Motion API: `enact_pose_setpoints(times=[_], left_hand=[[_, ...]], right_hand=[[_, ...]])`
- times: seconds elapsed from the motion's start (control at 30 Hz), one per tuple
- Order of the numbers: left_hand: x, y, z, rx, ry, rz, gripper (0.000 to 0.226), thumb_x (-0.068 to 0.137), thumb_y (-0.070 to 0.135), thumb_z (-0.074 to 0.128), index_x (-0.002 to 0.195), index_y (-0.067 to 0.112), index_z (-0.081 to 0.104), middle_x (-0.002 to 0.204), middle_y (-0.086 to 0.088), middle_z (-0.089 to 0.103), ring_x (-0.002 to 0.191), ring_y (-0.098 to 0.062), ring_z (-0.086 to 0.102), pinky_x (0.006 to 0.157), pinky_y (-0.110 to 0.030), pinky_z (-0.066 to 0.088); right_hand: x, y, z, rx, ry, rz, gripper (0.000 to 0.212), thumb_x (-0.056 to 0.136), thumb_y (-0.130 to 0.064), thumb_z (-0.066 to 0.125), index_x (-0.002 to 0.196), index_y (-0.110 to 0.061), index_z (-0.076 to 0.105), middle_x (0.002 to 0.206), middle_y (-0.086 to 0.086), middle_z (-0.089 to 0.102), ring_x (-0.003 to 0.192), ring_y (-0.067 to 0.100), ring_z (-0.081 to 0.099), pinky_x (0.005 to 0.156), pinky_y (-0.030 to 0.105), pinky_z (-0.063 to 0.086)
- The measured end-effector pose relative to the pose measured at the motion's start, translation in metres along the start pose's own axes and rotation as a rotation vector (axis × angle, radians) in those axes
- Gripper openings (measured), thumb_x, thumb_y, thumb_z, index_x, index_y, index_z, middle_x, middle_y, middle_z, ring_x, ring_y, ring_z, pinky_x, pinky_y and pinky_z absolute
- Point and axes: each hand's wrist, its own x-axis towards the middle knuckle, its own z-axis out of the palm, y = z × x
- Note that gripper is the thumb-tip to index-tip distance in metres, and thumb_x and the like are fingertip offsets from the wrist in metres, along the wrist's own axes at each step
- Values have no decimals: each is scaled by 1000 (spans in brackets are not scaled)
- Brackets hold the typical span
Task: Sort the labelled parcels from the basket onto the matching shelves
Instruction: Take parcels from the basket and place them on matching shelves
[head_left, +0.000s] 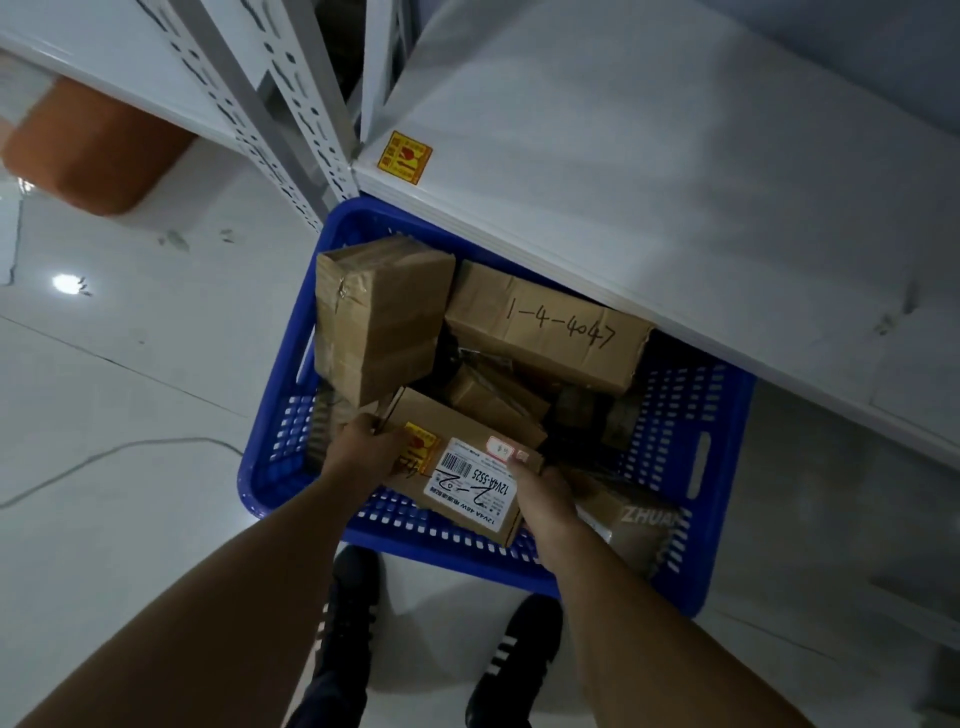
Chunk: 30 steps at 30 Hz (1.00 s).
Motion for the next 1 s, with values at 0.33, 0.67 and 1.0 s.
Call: enact_pose_setpoints(times=[0.33,0.67,1.0], left_hand=[[-91,96,-49,-184,-227,123,44,83,14,79,124,13,64,111,-12,73,94,-25,73,67,-29,57],[-276,247,-73,163,-392,499,42,78,3,83,119,7,73,101,-12,78,90,-28,76,86,-42,62],[-646,347,82,815,-870,1098,49,74,-12,80,120,3,73,110,-15,70,85,-13,62,61,-8,48]], right_hand=[[-107,-74,-67,173,13,-73,27,98,-32,70,114,-10,69,99,10,78,86,26,75,67,35,61],[-299,-101,-180,193,205,-317,60,80,-10,79,134,-14,51,118,8,69,105,28,70,92,44,59],[-609,10,-389,363,373,-555,56,91,-4,74,141,-12,50,140,24,55,107,40,63,91,45,56]])
